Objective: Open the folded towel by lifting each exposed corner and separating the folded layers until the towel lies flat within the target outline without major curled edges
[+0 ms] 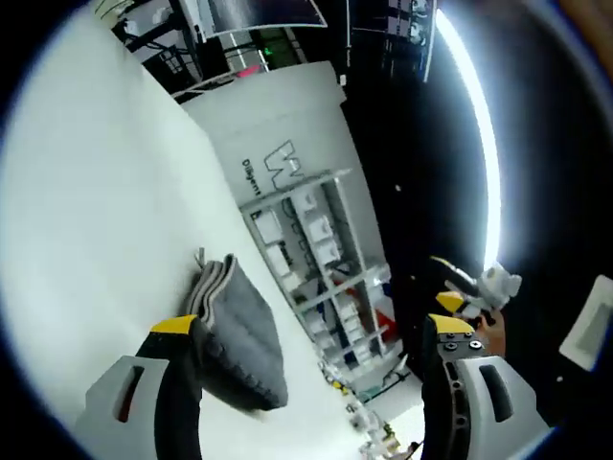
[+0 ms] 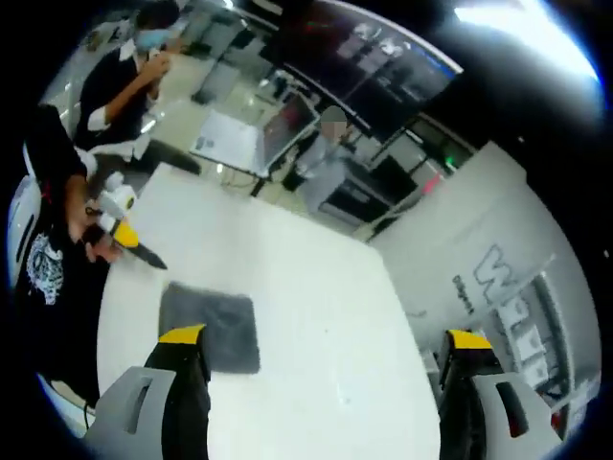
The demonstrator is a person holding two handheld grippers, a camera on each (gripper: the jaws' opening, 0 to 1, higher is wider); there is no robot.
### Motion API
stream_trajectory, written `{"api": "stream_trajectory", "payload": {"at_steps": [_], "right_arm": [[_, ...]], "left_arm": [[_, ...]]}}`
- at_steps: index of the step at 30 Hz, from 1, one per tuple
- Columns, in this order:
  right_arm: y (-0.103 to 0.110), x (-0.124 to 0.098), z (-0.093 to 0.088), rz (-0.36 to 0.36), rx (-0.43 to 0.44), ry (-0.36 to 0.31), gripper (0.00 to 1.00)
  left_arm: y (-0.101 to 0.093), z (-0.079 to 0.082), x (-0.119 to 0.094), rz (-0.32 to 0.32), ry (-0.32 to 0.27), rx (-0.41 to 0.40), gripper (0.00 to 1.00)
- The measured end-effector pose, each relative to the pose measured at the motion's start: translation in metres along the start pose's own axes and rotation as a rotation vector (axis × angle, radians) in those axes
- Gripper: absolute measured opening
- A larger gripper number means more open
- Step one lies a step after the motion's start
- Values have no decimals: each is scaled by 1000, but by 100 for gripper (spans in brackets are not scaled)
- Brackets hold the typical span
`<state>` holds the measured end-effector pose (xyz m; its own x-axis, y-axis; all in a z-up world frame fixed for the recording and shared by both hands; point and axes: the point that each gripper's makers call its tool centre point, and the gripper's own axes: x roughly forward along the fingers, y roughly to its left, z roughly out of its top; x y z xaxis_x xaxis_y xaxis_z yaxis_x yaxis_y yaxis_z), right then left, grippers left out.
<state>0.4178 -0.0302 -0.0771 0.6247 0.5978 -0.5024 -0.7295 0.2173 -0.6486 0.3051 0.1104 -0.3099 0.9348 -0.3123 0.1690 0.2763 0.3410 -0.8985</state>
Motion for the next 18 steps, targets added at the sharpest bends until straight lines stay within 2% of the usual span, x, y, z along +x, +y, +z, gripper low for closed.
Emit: {"api": "stream_trajectory", "payload": {"at_steps": [4, 7, 9, 12, 15, 18], "right_arm": [[3, 1, 10, 32, -38, 32, 99], [4, 2, 10, 56, -154, 81, 99], [10, 3, 7, 104, -212, 134, 98], [30, 6, 12, 205, -214, 139, 99], [39, 14, 19, 227, -263, 140, 93], [50, 21, 18, 253, -284, 157, 97]], "left_arm": [[2, -9, 2, 1, -7, -9, 95], [8, -10, 3, 20, -28, 8, 93], [12, -12, 6, 26, -30, 19, 91], [13, -16, 10, 20, -42, 1, 92], [15, -23, 14, 26, -23, -10, 92], [14, -22, 17, 24, -28, -17, 93]]}}
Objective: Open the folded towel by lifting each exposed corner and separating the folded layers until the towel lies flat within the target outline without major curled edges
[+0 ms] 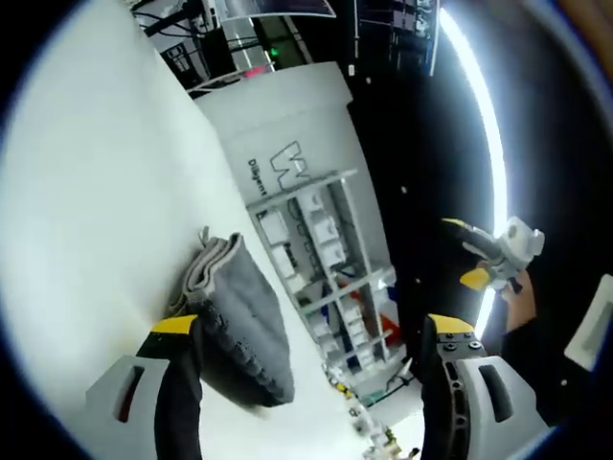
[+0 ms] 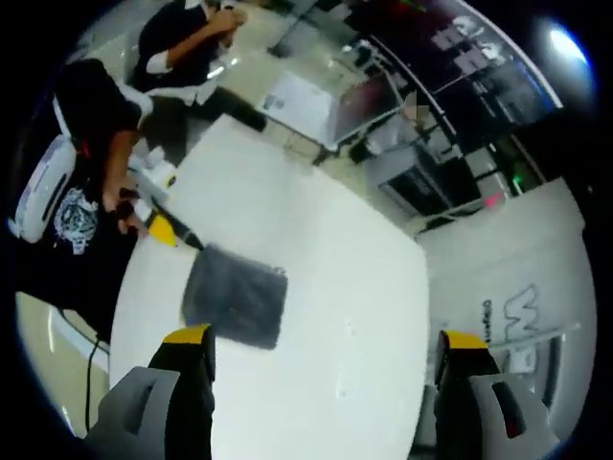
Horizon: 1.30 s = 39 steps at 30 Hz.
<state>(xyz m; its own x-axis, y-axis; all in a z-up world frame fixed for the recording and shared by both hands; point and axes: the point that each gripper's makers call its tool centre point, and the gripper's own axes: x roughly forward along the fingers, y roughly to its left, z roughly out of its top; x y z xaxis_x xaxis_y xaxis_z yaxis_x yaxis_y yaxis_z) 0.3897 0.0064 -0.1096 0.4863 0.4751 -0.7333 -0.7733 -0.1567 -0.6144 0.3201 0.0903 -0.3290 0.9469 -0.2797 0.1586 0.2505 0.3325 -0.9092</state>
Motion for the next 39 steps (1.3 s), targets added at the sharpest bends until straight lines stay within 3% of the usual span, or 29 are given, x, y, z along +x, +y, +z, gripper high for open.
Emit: {"api": "stream_trajectory", "payload": {"at_steps": [8, 21, 23, 26, 32, 37, 39], "right_arm": [[4, 15, -6, 23, -18, 31, 99], [15, 35, -17, 53, -34, 69, 98], [16, 38, -16, 55, -33, 69, 98], [18, 42, -15, 64, -36, 68, 98], [22, 51, -15, 87, -43, 75, 98], [18, 54, -14, 85, -52, 87, 96], [19, 55, -12, 87, -51, 78, 96]], "left_arm": [[3, -10, 12, 35, 34, -3, 99], [-1, -9, 16, 29, 21, 2, 96], [2, -6, 19, 41, 23, -7, 92], [12, -8, 24, 106, 54, 20, 79], [21, 2, 28, 141, 33, 0, 73], [44, 6, 29, 242, 41, 43, 40], [46, 5, 28, 247, 39, 46, 33]]}}
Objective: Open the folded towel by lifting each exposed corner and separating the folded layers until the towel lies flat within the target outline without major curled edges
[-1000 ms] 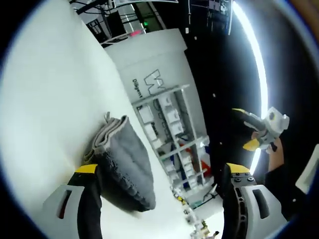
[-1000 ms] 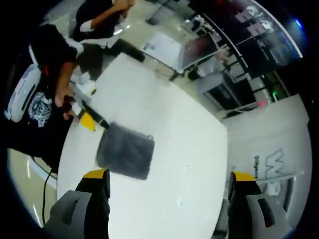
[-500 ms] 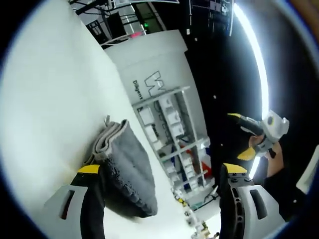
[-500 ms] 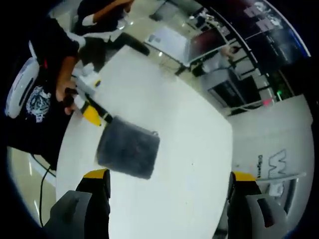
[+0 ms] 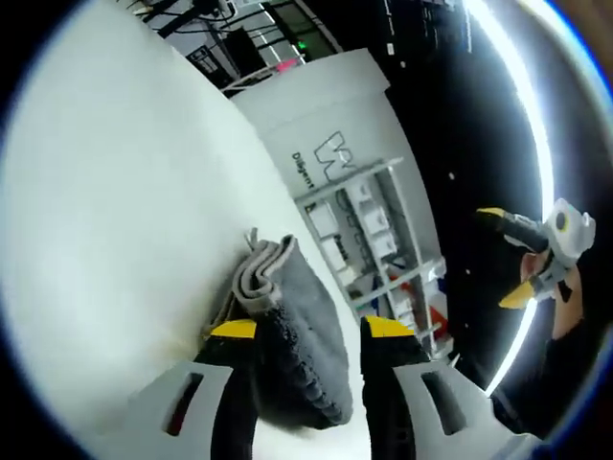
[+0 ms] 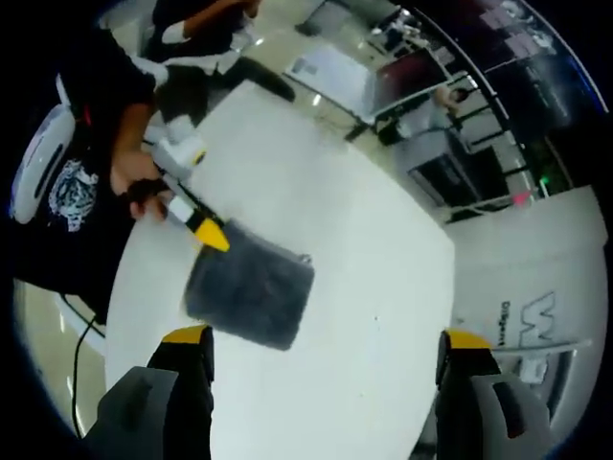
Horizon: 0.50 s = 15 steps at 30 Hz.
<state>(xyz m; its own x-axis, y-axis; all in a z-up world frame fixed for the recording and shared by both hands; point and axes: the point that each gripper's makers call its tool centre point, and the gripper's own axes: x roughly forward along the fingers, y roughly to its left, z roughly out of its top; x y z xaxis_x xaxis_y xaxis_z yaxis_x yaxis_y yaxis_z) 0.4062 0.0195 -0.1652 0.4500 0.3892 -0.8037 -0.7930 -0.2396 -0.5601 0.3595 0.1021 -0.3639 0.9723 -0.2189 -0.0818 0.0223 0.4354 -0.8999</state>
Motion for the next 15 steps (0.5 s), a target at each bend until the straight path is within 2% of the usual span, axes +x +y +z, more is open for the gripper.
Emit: {"api": "stream_trajectory", "payload": {"at_steps": [3, 8, 11, 15], "right_arm": [[3, 4, 1, 13, -7, 2, 96], [3, 6, -1, 15, -9, 15, 96], [4, 8, 0, 18, -5, 9, 94], [9, 15, -1, 34, -8, 12, 94]], "left_arm": [[-1, 3, 0, -7, -19, -14, 29], [-4, 5, -1, -14, -31, -14, 27], [1, 4, 3, 2, -23, 40, 15], [2, 3, 2, -8, -13, 40, 10]]}}
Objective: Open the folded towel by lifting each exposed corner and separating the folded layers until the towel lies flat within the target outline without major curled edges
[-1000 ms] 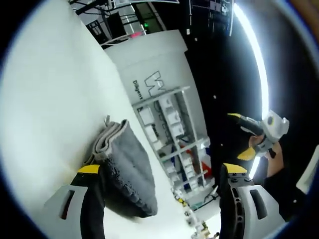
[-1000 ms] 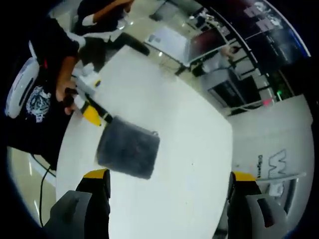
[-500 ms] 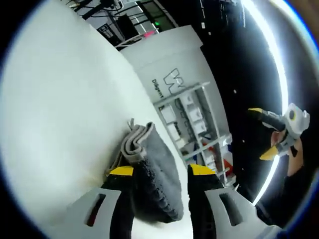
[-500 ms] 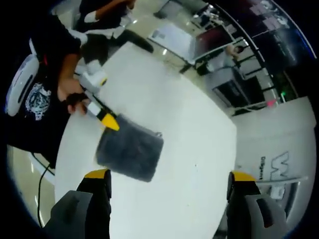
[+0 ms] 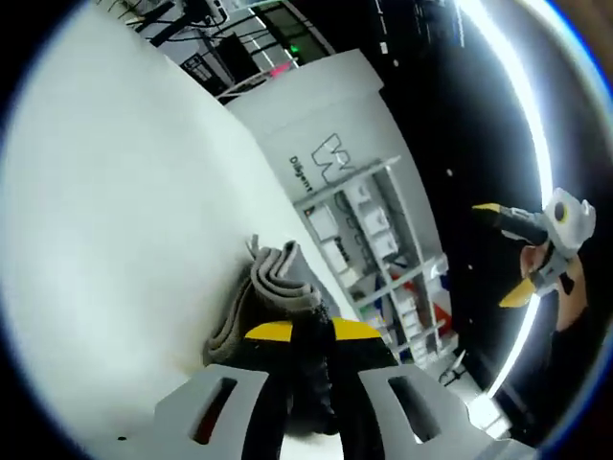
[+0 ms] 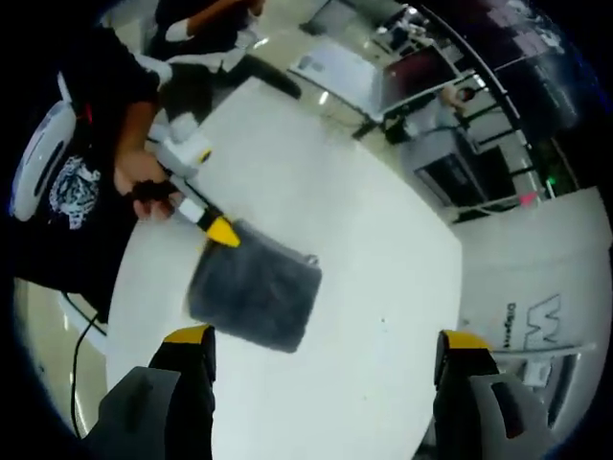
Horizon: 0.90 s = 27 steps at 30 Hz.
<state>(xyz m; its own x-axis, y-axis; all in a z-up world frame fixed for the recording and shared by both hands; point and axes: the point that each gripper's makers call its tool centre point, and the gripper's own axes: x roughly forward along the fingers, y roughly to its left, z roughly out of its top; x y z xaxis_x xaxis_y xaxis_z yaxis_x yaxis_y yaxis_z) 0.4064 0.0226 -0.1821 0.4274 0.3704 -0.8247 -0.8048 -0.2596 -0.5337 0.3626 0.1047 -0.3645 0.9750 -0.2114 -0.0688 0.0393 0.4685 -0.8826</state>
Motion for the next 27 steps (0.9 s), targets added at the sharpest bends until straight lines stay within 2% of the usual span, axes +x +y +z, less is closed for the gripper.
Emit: {"api": "stream_trajectory", "payload": {"at_steps": [7, 9, 14, 17, 24, 27], "right_arm": [[4, 19, -3, 30, 1, 9, 94], [6, 26, -2, 45, -1, 6, 93], [10, 44, -1, 79, -22, 23, 91], [14, 48, 2, 113, -33, 10, 91], [12, 67, 1, 156, -52, 23, 88], [12, 76, -1, 173, -66, 34, 83]], "left_arm": [[-6, 0, 1, -41, 4, 26, 7], [-8, -1, 1, -58, 8, 72, 6], [-15, -3, 1, -89, 18, 125, 6], [-19, -4, 0, -108, 25, 159, 5], [-24, -8, 1, -132, 42, 171, 5], [-24, -9, 1, -136, 51, 167, 5]]}}
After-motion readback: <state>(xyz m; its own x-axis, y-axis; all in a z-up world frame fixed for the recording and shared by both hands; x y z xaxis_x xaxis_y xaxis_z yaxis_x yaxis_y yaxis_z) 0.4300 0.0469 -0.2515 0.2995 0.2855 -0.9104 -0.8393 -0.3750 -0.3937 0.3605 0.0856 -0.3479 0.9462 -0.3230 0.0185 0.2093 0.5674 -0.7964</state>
